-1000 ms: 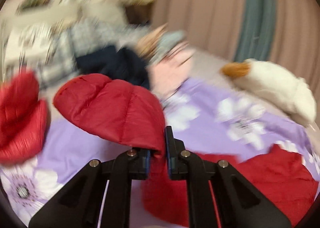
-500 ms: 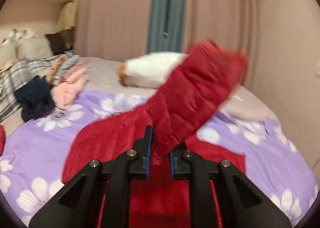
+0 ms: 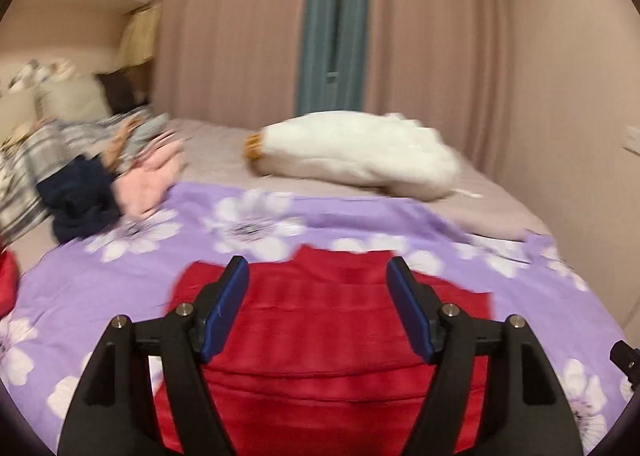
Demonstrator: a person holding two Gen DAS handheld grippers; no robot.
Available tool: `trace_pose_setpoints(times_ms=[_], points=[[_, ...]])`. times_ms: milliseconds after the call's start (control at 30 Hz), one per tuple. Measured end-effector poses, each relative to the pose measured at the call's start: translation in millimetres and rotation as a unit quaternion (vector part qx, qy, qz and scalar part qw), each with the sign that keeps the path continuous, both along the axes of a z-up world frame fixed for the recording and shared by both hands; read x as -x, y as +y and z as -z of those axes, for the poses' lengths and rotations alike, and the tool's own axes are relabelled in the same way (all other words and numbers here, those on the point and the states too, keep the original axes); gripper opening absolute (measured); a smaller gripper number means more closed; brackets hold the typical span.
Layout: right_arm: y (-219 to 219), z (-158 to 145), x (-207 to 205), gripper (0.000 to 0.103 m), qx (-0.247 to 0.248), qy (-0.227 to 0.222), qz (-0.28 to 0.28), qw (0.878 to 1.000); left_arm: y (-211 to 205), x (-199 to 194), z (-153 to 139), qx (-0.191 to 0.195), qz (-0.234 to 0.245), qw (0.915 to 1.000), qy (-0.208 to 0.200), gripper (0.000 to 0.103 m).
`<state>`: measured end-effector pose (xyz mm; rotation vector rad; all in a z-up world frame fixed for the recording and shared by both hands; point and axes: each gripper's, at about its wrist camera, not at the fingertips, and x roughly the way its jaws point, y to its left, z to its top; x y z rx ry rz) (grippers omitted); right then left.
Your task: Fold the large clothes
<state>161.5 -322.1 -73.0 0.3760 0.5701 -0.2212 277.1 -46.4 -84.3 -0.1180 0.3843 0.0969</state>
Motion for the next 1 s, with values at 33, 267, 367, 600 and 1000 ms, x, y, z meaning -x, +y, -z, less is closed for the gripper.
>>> trace_pose_setpoints(times_ms=[33, 267, 367, 600, 1000], points=[[9, 2, -12, 0.088, -0.014, 0.001, -0.019, 1.000, 14, 3, 3, 0.006, -0.014, 0.9999, 0.004, 0.071], [75, 26, -111, 0.091, -0.020, 0.029, -0.099, 0.994, 93, 14, 32, 0.010, -0.101, 0.9945, 0.027, 0.069], [99, 53, -158, 0.091, -0.004, 0.064, -0.111, 0.992, 120, 17, 43, 0.013, -0.129, 0.9912, 0.028, 0.069], [124, 90, -173, 0.021, 0.013, 0.110, -0.117, 0.987, 154, 11, 60, 0.000, -0.165, 0.9846, 0.058, 0.069], [41, 69, -132, 0.034, 0.086, 0.134, -0.024, 0.987, 130, 2, 75, 0.005, -0.140, 0.9865, 0.085, 0.069]])
